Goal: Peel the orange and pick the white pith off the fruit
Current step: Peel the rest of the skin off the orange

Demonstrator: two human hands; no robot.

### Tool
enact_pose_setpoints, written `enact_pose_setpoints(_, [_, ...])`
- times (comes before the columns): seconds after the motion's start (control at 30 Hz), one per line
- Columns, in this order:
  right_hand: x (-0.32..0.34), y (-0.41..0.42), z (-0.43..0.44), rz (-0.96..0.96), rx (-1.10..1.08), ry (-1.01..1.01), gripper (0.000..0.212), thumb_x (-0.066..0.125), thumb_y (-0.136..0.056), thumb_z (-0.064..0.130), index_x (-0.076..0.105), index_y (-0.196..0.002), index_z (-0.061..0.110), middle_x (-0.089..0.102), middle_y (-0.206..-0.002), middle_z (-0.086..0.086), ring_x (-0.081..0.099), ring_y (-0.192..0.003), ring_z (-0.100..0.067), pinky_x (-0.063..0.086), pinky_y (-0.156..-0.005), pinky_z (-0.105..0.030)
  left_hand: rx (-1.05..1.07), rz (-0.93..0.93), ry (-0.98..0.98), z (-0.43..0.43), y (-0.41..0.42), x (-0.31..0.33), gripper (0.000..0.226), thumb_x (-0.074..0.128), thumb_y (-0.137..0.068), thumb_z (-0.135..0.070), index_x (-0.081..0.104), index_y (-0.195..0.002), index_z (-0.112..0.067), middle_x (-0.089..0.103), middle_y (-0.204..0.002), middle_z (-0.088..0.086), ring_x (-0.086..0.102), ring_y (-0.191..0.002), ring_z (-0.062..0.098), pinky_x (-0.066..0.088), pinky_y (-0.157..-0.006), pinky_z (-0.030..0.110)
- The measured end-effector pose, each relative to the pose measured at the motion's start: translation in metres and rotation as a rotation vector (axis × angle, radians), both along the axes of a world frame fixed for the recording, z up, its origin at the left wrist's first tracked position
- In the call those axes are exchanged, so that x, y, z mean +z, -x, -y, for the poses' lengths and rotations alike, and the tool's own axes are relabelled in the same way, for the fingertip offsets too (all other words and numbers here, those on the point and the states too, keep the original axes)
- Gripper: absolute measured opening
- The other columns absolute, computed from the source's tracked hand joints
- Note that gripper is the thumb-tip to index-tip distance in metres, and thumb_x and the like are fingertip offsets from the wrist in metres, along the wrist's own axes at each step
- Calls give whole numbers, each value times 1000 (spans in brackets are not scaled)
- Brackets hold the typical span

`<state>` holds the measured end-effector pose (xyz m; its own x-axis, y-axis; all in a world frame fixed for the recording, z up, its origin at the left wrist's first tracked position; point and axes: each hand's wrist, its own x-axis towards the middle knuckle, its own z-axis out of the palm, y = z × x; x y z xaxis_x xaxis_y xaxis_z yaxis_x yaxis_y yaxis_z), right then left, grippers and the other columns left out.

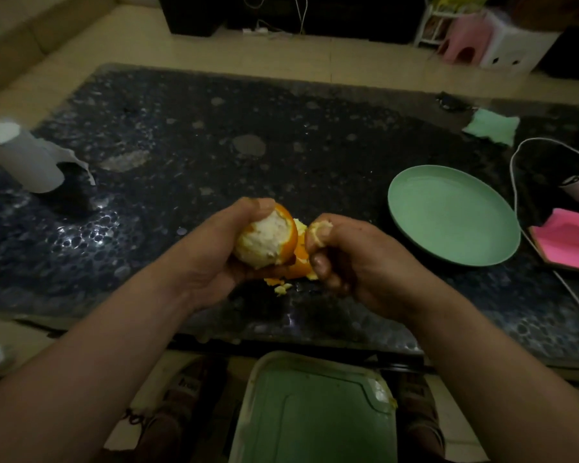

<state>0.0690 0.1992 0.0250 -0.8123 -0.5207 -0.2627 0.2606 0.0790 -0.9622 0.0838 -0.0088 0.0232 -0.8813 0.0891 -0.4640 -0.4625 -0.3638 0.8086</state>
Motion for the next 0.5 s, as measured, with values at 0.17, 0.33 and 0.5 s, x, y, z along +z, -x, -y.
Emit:
enact_pose_setpoints(0.17, [-27, 11, -2, -299, -97, -533, 22, 52, -109, 27, 73, -102, 22, 70, -80, 4, 62, -66, -12, 48, -61, -28, 67, -50, 40, 5, 8, -1, 51, 81, -70, -35, 67, -113, -11, 76, -107, 12, 76, -93, 24, 67, -77, 47])
enact_pose_setpoints(0.33, [-35, 7, 8, -453, -100, -733, 40, 48, -109, 23, 55, -148, 30, 68, -128, 5, 64, -111, -11, 48, -87, -24, -20, -63, 191, -3, 5, -11, 69, 86, -62, -24, 59, -124, -11, 71, -112, 10, 77, -83, 14, 64, -70, 32])
enact_pose_setpoints(0.5, [-20, 6, 2, -279, -103, -469, 27, 51, -106, 52, 67, -108, 31, 75, -95, 5, 72, -77, -9, 55, -66, -33, -134, -196, 459, 0, 3, -14, 76, 102, -59, -36, 64, -122, -16, 76, -109, 7, 75, -93, 19, 64, -82, 37])
